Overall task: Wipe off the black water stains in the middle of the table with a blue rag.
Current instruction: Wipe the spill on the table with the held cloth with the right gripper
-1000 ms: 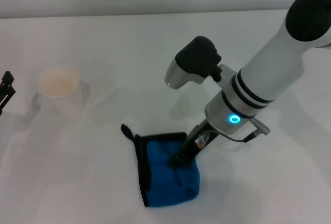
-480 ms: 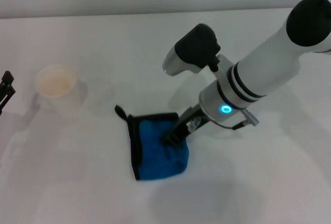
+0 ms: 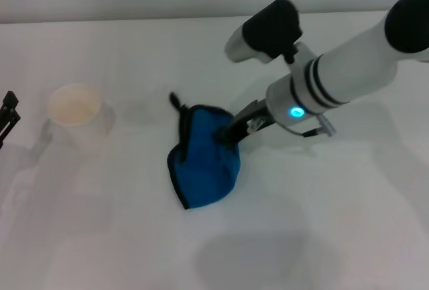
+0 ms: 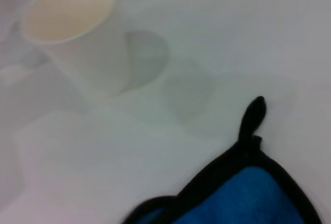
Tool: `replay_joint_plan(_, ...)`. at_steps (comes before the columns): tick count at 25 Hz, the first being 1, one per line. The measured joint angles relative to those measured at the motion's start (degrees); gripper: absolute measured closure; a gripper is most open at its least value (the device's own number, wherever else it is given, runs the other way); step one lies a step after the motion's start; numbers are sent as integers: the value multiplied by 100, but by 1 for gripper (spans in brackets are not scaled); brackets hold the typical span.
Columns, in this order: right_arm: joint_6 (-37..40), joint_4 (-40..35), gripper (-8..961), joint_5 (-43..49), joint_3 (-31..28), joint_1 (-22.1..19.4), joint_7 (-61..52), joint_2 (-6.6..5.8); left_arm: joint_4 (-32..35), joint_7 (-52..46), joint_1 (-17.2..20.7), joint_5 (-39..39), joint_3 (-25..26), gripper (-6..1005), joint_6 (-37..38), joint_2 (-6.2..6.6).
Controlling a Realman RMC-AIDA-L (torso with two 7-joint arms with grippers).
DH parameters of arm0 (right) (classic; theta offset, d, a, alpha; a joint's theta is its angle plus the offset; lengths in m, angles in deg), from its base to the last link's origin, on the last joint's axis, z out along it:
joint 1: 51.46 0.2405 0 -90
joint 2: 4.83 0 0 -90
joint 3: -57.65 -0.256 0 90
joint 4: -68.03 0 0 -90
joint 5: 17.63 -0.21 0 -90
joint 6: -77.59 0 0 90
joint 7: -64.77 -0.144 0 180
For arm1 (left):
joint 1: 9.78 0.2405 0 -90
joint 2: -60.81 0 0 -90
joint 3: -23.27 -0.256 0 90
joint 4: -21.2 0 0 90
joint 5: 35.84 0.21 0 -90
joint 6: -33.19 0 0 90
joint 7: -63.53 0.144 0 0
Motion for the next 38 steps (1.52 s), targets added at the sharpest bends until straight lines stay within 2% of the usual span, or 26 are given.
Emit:
replay_joint_plan(6, -486, 156, 936, 724, -847, -13, 49, -20, 0, 1, -1, 0, 0, 126, 0, 0)
replay_joint_plan(12, -1309, 14, 935, 700, -1470, -122, 690, 9, 0, 9, -16, 0, 0, 125, 0, 0)
replay_joint_plan(23, -2087, 23, 934, 344, -1447, -42, 1263, 33, 9, 17, -40, 0, 0, 125, 0, 0)
replay_joint_plan(29, -2162, 80, 933, 298, -1322, 7, 1293, 42, 9, 24, -86, 0, 0, 125, 1, 0)
replay_joint_plan(38, -1868, 225, 931, 301, -1314, -14, 1327, 38, 9, 26, -89, 0, 0, 126, 6, 0)
